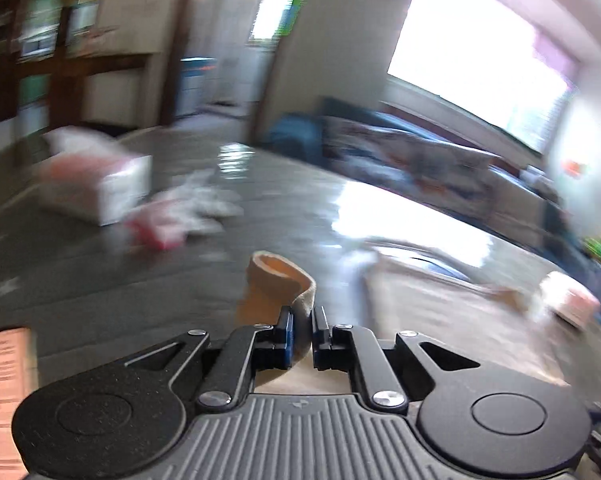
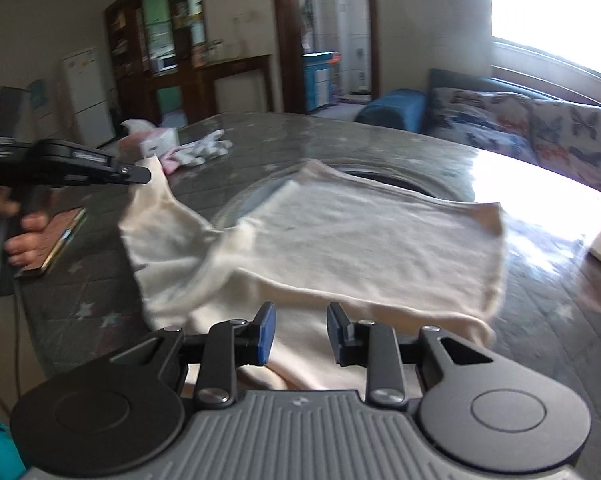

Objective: Fold clothes

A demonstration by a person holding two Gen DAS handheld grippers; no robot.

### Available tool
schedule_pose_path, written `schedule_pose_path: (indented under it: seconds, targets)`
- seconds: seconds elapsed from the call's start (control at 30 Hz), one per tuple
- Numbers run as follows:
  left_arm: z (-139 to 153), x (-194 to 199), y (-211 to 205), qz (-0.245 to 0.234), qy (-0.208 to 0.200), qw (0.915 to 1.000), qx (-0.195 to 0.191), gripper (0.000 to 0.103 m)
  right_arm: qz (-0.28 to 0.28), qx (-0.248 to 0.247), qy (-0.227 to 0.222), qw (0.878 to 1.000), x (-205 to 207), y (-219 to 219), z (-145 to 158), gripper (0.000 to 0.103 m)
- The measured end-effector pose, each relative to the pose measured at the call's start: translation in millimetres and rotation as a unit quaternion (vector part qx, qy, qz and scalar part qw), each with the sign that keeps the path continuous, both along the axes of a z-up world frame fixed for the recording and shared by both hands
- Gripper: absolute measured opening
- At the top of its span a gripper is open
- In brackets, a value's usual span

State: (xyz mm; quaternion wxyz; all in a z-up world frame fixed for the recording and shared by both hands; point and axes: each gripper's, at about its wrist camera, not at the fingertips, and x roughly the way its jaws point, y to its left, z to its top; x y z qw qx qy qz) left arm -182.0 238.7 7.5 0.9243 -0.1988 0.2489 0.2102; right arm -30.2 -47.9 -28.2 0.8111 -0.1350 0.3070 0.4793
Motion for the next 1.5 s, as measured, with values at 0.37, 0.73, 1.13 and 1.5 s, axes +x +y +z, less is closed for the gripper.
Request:
schedule_pose_path:
  seconds: [0.37, 0.73, 1.13, 1.5]
  targets:
    - [13.4, 74.0, -122.0, -0.218, -0.012, 0.9757, -0.007, 0.009, -0.098, 0.04, 0.014, 0.994, 15.4, -60.4, -5.0, 0.028]
    - [-28.6, 104.9, -175.3, -0.293, 0.06, 0.954, -0.013, 0.016, -0.165, 0.068, 0.012, 0.984, 11.5, -100.8, -17.8, 0.028]
    - [-8.0, 71.0, -150.7, -0.259, 0.039, 0.9647, 0.024, 0.044, -0.157, 0.072, 0.004, 0.985, 13.2, -100.7, -9.7, 0.028]
    - [-20.7, 30.0, -92.9, -0.175, 0.069, 0.9809, 0.049, 0.046, -0.093, 0.062, -0.006, 0.994, 1.8, -51.7, -1.7, 0.028]
